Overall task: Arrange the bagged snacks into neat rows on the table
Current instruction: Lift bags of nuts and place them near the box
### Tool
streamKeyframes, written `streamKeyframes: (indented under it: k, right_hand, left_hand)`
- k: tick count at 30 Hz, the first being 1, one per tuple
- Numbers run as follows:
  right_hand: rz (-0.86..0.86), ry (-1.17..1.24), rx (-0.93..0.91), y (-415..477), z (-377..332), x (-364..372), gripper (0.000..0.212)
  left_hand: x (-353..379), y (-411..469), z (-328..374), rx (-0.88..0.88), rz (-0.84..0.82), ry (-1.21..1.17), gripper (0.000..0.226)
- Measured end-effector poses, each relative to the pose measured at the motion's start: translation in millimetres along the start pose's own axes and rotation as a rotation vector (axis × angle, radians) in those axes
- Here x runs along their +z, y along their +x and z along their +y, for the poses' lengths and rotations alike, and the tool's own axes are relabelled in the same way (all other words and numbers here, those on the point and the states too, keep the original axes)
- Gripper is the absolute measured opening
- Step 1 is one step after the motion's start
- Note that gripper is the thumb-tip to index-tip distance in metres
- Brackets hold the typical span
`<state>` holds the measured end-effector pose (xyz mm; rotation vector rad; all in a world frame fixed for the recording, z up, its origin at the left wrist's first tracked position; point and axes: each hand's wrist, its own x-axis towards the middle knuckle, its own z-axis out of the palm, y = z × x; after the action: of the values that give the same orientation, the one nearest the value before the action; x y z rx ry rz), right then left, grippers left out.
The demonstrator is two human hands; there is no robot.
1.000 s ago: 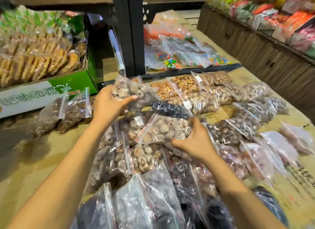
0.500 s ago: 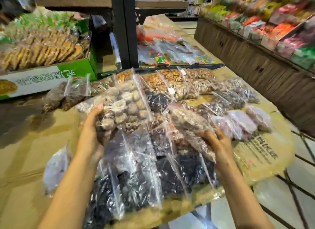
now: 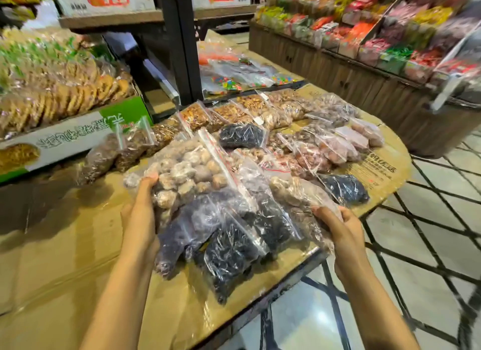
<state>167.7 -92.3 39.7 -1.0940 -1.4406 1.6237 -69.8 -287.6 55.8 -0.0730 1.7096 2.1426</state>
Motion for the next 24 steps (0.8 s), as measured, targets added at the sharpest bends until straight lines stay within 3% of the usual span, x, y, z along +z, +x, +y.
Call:
streamKeyframes:
  k: [2,10,14,17,21,23,24]
  right_hand:
    - [0.013,0.029,0.008,-16,5,-5,0.031]
    - [0.050,0.135,0.094,-81,23,-20,0.059]
    - [0.034,0.203,0.135,-116,35,-13,0.019]
    - [0.001,0.229,0.151,-141,36,6,0.022]
    - [-0.014,0.364,0.180,-173,38,54,0.018]
    - [0.014,0.467,0.189,-193,45,89,0.024]
    - [0.030,0.527,0.186,-204,49,107,0.030]
  left_hand:
    - [-14,-10,-6,-0.021,-0.003,-0.021,0.038]
    - [-62,-41,-23,-0.050,-0.042,-0.064,0.040]
    - [-94,-53,-20,-0.086,-0.190,-0.109,0.040]
    - [-123,-46,-13,-0.133,-0.285,-0.109,0.027]
    - [-162,-25,-3,-0.263,-0.364,-0.124,0.041]
    - [-181,-15,6,-0.334,-0.391,-0.189,0.023]
    - [-191,-12,13,-0.365,-0.414,-0.210,0.025]
